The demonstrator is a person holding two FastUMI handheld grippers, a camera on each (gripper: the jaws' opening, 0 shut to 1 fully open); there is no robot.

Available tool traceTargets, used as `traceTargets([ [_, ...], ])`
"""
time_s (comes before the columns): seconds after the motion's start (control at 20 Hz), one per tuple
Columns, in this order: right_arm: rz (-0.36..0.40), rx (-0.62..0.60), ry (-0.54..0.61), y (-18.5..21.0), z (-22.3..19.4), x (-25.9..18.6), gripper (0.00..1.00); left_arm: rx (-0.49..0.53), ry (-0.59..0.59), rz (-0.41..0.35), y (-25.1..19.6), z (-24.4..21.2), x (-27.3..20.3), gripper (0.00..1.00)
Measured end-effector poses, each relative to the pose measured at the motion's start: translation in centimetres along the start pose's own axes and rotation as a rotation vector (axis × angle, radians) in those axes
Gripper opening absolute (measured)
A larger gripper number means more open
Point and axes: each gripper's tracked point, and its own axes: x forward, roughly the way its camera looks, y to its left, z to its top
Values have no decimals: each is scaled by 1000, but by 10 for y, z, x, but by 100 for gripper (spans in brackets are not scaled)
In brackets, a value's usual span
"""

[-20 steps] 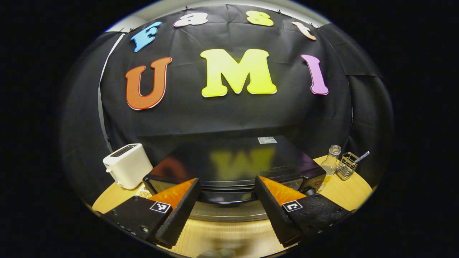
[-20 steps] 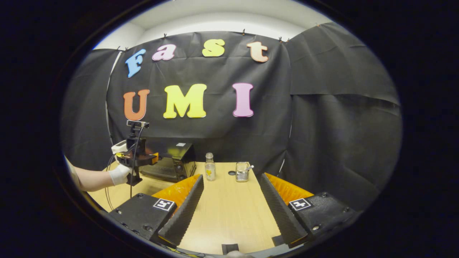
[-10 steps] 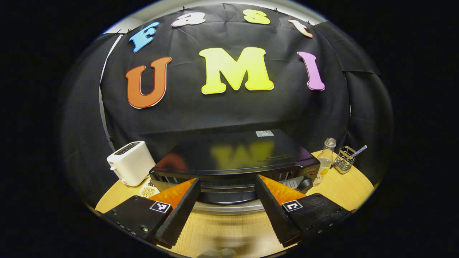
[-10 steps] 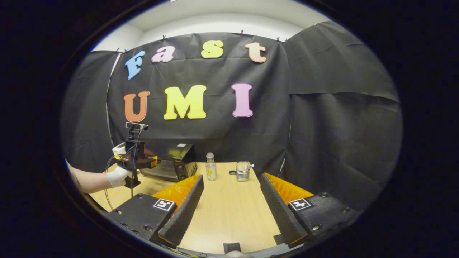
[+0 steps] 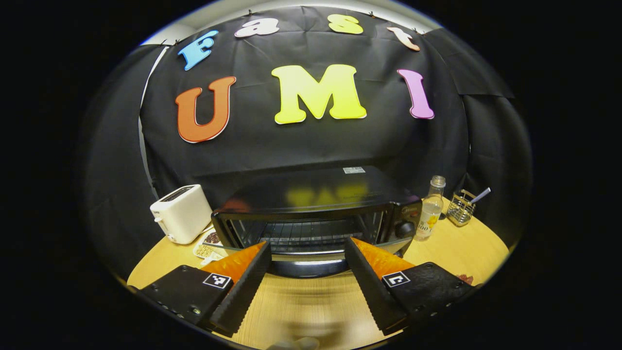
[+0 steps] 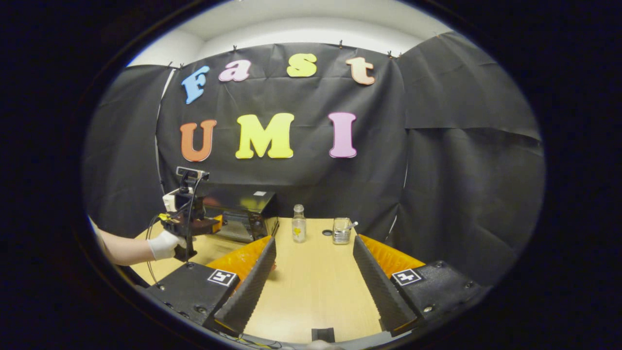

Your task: Open the electric oven with the left hand, put the food in, and close the electric oven.

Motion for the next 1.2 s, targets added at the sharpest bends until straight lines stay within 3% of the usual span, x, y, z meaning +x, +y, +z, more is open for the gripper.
traceTargets([
  [0.45,4,0,25,11,-6,6,100,13,80,-22,-5,-79,-40,97],
  [0.5,-1,-7,31,10,-7,7,96,13,90,-27,-6,-88,-42,97],
  [0.55,-4,-6,39,9,-9,8,100,9,100,-31,-7,-96,-44,97],
  [0.9,-20,-14,85,8,-19,14,100,8,232,-55,-13,-153,-43,97],
  [1.05,-10,-15,102,10,-25,22,100,3,235,-54,-16,-159,-41,97],
  [1.1,0,-14,108,12,-26,25,100,2,233,-58,-18,-161,-39,96],
  [1.15,11,-10,112,14,-28,29,100,1,238,-56,-18,-163,-38,87],
  [1.2,22,-9,117,16,-29,33,100,-7,238,-55,-17,-165,-39,95],
])
